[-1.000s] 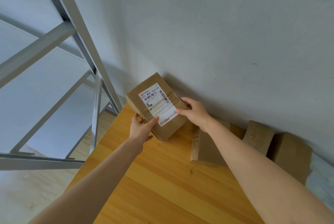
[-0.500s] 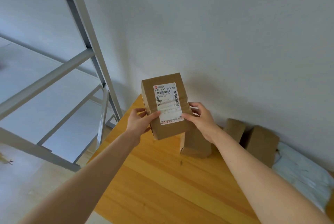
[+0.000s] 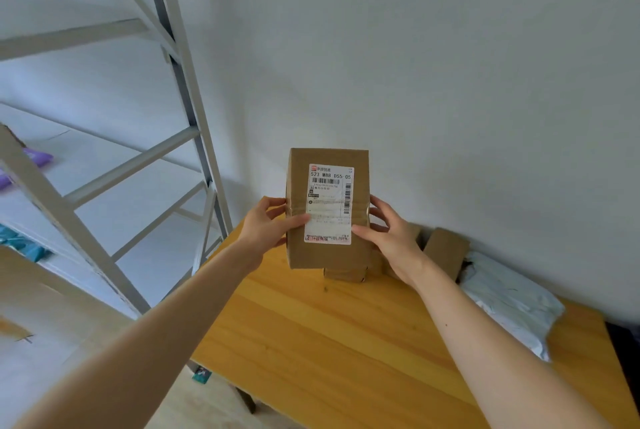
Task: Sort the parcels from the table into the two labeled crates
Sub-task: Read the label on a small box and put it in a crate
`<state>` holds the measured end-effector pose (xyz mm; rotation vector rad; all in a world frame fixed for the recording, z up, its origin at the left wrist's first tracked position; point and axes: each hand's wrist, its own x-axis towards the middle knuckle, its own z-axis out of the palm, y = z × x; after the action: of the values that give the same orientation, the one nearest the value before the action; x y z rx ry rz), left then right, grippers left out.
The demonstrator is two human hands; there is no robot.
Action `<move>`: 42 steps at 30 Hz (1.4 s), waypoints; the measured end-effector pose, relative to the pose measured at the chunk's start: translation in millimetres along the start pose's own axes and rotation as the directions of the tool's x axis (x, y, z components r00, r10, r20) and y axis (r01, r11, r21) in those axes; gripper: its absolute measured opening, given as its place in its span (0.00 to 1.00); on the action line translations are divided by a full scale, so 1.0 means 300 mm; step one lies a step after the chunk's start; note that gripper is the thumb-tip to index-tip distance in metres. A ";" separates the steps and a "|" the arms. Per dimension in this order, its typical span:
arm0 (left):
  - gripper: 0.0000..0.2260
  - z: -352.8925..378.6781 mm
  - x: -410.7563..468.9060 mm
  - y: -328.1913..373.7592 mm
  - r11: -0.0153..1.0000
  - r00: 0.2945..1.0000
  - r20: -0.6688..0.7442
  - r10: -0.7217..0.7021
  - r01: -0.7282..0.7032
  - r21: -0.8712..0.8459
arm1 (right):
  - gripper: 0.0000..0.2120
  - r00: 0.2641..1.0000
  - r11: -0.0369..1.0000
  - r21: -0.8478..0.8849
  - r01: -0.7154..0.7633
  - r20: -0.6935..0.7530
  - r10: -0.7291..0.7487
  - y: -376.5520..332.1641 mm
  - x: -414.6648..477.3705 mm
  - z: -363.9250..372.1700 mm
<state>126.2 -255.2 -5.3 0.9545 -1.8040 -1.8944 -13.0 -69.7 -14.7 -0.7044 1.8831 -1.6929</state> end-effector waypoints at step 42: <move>0.25 0.740 -0.687 -0.122 0.995 0.659 0.753 -0.005 -0.069 0.067 | 0.39 0.705 0.988 0.046 -0.149 -0.695 0.138 0.015 -1.250 -0.420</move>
<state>128.8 49.9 -3.5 0.0920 -2.3232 -2.4152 178.1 276.3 3.7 0.1456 2.3558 -2.0104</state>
